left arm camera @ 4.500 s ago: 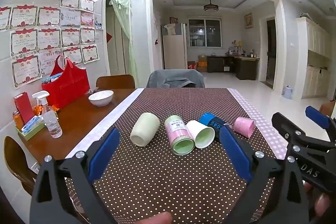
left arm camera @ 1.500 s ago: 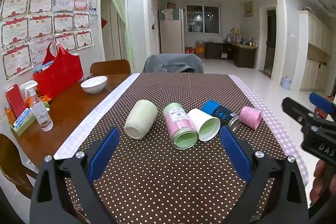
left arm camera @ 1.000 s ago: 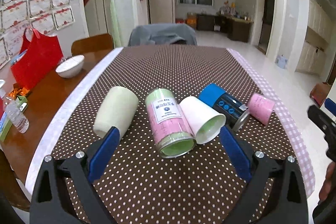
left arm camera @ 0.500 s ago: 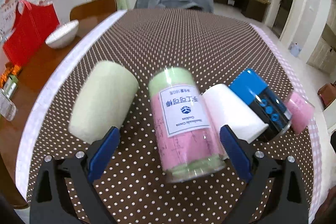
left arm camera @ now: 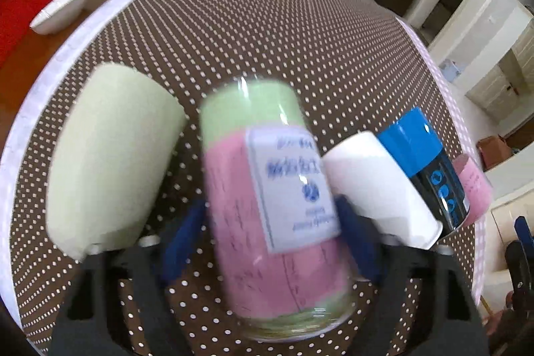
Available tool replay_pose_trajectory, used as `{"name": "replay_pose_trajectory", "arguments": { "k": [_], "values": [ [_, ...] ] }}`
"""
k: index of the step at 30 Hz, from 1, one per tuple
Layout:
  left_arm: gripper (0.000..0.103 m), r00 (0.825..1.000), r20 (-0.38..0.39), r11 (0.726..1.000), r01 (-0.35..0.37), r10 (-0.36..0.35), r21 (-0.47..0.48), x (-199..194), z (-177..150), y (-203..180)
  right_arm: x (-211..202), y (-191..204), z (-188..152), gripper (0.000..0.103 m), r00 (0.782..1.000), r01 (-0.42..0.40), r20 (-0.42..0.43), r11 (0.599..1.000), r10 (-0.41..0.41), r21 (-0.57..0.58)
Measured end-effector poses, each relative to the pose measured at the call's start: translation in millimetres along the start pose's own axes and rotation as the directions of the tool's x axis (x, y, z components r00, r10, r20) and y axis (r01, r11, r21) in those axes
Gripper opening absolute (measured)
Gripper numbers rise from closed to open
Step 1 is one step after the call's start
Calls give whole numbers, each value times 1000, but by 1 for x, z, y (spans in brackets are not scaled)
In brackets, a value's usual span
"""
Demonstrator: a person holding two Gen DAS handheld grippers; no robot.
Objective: Flip cup upside down
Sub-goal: 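Close the left tool on the pink-labelled jar and lift it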
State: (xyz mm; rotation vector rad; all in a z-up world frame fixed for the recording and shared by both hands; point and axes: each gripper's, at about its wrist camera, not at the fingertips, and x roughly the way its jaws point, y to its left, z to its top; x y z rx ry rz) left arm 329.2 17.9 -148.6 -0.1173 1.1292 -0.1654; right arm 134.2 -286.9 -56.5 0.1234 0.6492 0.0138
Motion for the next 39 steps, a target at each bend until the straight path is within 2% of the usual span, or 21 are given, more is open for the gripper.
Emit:
{"name": "replay_pose_trajectory", "arguments": {
  "k": [6, 18, 29, 39],
  "values": [
    [71, 1000, 25, 1000, 10, -10, 13, -6, -11, 2, -12, 6, -10, 97, 1000, 2, 16, 1000, -2, -9],
    [71, 990, 131, 999, 47, -47, 10, -60, -65, 10, -61, 17, -38, 97, 997, -4, 81, 1000, 5, -13],
    [71, 972, 181, 988, 142, -150, 55, -101, -131, -27, -101, 10, -51, 97, 989, -5, 145, 1000, 3, 18],
    [71, 973, 168, 986, 151, -161, 69, -95, -159, -54, -105, 2, -56, 97, 989, -17, 148, 999, 11, 39]
  ]
}}
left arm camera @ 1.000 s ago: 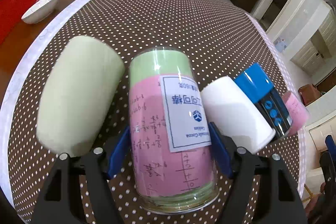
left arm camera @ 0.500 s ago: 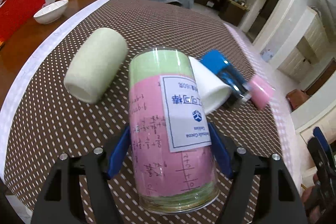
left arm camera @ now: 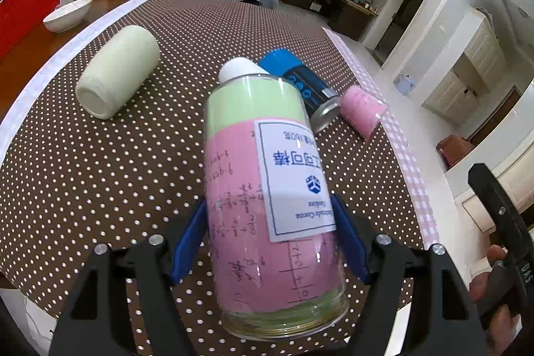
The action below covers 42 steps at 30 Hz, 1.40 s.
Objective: Flip cup upside down
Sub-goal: 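Close the left tool on the pink-labelled jar and lift it, then lower the jar back onto the runner and open the left tool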
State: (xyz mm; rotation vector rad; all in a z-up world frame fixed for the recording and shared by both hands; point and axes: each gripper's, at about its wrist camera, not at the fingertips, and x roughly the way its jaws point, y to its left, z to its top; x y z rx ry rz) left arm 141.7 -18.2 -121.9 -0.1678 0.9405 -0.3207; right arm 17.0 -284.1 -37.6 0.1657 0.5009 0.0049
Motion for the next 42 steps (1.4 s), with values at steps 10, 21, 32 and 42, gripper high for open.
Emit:
{"name": "replay_pose_trajectory", "arguments": {
  "k": [10, 21, 32, 42],
  "values": [
    [75, 996, -76, 999, -48, 50, 22, 35, -9, -6, 5, 0, -6, 97, 1000, -1, -26, 1000, 1, 3],
    [91, 983, 92, 983, -164, 157, 80, -19, -2, -6, 8, 16, 1, 97, 999, -36, -37, 999, 36, -3],
    [91, 941, 242, 960, -265, 238, 86, -75, -3, 3, 0, 47, 16, 97, 996, -83, -20, 994, 82, -67],
    [91, 903, 340, 950, -304, 265, 67, -115, -10, 3, -12, 61, 26, 97, 991, -131, -9, 989, 131, -65]
  ]
}}
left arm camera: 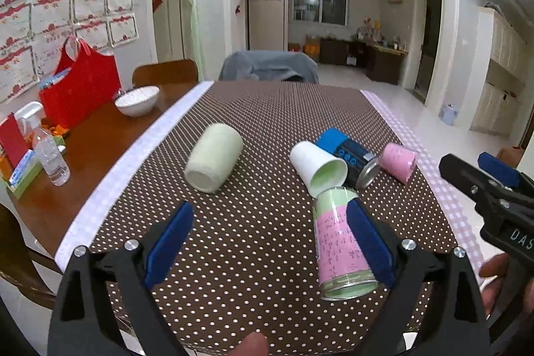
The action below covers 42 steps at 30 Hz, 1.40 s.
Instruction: Flip cup upside down
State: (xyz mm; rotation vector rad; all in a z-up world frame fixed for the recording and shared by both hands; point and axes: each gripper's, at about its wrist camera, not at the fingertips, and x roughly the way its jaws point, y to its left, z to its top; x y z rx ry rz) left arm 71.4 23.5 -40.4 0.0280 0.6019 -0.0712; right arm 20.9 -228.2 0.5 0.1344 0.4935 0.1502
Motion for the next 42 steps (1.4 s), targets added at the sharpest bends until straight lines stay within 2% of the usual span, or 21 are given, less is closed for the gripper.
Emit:
{"name": "replay_pose_trajectory", "arguments": {
  "k": [6, 18, 28, 42],
  "values": [
    [91, 998, 53, 1000, -24, 24, -11, -22, -1, 3, -13, 14, 3, 97, 999, -9, 36, 999, 10, -33],
    [91, 985, 150, 996, -86, 89, -23, -52, -5, 10, -18, 21, 0, 97, 999, -50, 12, 999, 51, -19],
    [91, 976, 182, 993, -115, 118, -30, -59, -5, 16, -15, 21, -4, 97, 999, -40, -7, 999, 40, -10],
    [91, 978, 194, 997, -77, 79, -19, -58, -8, 15, -11, 28, -4, 97, 999, -39, -27, 999, 39, -27]
  ]
}}
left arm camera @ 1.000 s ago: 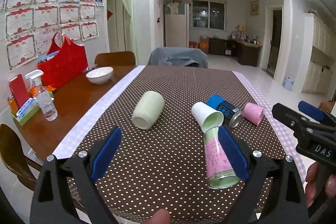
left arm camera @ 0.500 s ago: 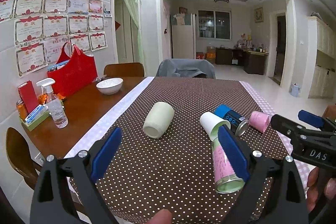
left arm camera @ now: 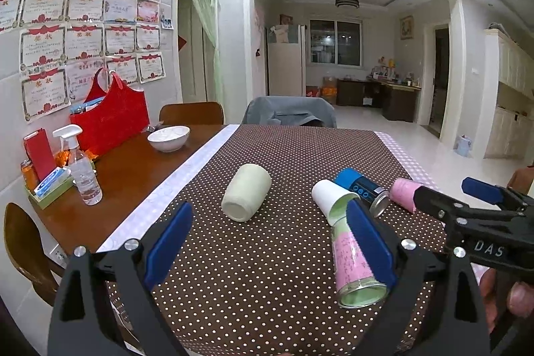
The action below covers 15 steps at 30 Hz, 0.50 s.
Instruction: Flip cup upside down
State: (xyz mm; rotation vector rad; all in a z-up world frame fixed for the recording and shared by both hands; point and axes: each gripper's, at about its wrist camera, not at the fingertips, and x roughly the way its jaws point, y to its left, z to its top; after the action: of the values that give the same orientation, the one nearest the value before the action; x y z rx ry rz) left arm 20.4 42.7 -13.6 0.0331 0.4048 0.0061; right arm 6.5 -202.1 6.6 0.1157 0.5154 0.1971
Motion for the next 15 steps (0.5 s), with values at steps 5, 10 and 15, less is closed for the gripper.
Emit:
{"name": "replay_pose_trajectory", "arguments": {
  "k": [5, 10, 15],
  "values": [
    [91, 1000, 0, 1000, 5, -5, 0, 0, -1, 0, 6, 3, 2, 97, 1000, -3, -17, 1000, 3, -9],
    [91, 1000, -10, 1000, 6, -6, -8, 5, -3, 2, 16, 5, 4, 97, 998, -27, -49, 1000, 26, -13],
    [91, 1000, -7, 1000, -27, 27, -6, 12, -6, 7, 32, 2, 5, 97, 991, -65, -115, 998, 65, 8]
  ]
}}
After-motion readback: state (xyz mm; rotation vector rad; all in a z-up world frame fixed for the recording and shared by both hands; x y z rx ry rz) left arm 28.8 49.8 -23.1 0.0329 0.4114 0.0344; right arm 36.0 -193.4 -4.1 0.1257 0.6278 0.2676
